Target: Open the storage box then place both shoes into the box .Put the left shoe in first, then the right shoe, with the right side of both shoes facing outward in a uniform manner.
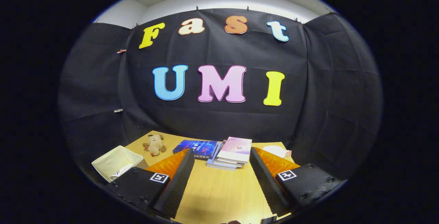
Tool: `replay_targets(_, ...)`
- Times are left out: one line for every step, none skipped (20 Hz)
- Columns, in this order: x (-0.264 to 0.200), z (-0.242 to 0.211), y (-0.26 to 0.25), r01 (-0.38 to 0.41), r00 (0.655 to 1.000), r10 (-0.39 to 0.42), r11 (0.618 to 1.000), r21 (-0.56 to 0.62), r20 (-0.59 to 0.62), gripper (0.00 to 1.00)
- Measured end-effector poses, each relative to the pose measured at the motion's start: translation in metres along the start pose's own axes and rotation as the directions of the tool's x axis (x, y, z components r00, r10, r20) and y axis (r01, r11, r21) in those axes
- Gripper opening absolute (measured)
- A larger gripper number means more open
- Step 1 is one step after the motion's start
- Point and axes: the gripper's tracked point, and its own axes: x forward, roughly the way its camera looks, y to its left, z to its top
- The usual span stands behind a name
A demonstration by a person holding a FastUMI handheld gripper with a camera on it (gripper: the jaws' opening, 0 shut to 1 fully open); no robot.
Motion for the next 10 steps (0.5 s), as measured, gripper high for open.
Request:
replay_targets(0.0011, -0.0015, -0.0027, -0.005, 1.000, 0.005, 1.000, 0.011, -0.005, 0.98)
replay_targets(0.0030, -0.0025, -0.0041, -0.012, 1.000, 0.012, 1.000, 0.023, -0.009, 0.98)
replay_targets(0.0044, -0.0043, -0.0057, -0.016, 1.000, 0.016, 0.999, 0.032, -0.013, 0.98)
replay_targets(0.0056, -0.0066, -0.0071, -0.019, 1.000, 0.019, 0.999, 0.038, -0.019, 0.98)
replay_targets(0.0053, -0.0078, -0.0080, -0.019, 0.999, 0.020, 0.999, 0.044, -0.026, 0.98)
replay_targets(0.0060, -0.0066, -0.0077, -0.016, 1.000, 0.017, 0.998, 0.054, -0.023, 0.99)
replay_targets(0.0054, -0.0030, -0.0076, -0.011, 1.000, 0.012, 0.998, 0.063, -0.014, 0.99)
replay_targets(0.0050, -0.0004, -0.0073, -0.006, 1.000, 0.006, 0.998, 0.070, -0.006, 0.99)
replay_targets(0.0060, 0.0007, -0.0068, 0.003, 1.000, -0.004, 0.998, 0.070, 0.002, 0.98)
replay_targets(0.0080, 0.0002, -0.0055, 0.015, 1.000, -0.015, 0.998, 0.066, 0.004, 0.98)
